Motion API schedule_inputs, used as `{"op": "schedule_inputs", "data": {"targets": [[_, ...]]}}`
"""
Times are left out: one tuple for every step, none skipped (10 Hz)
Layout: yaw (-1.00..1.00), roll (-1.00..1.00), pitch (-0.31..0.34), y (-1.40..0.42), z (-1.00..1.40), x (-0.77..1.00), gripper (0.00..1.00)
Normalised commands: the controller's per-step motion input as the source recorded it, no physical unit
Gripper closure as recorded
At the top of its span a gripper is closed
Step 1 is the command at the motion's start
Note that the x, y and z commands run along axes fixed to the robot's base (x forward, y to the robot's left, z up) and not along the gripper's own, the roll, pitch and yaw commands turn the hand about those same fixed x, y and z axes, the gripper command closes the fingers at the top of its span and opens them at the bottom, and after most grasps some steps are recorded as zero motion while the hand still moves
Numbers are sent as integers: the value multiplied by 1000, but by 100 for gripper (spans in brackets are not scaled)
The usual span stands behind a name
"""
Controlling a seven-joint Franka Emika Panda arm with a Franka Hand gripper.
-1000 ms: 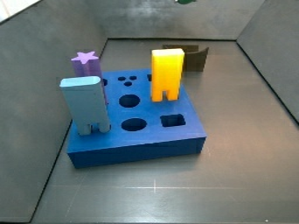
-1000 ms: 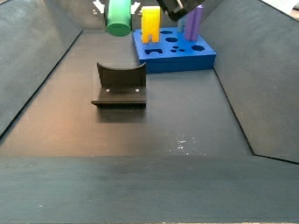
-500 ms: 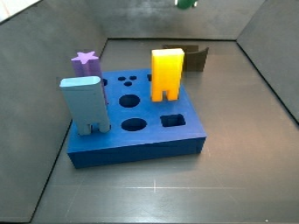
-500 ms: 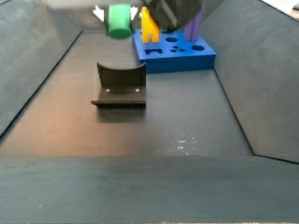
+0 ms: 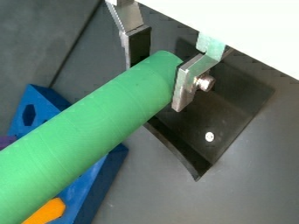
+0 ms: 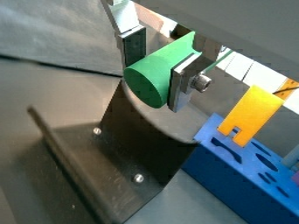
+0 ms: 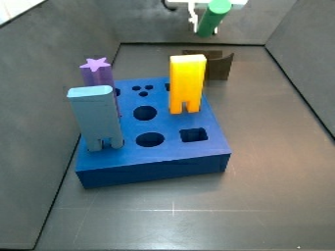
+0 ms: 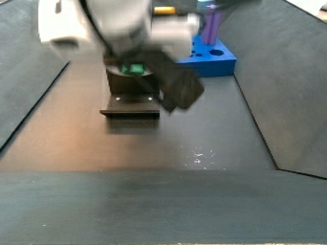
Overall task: Pick up the oval object. Move up. Place the oval object on the fixture. Regrasp the oval object. Move to above the board. Insert the oval object.
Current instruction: Place the oval object on the fixture.
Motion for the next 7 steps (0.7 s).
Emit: {"op": "schedule_inputs", "data": {"targets": [[-108, -665, -6, 114, -1000, 178, 100], [-94, -508, 2, 123, -1000, 190, 100], [-78, -307, 21, 127, -982, 200, 100], [-69, -213, 28, 98, -794, 167, 100], [-70, -175, 29, 79, -601, 126, 100], [-72, -160, 25, 71, -410, 104, 100], [-76, -146, 14, 64, -186, 96, 100]]}}
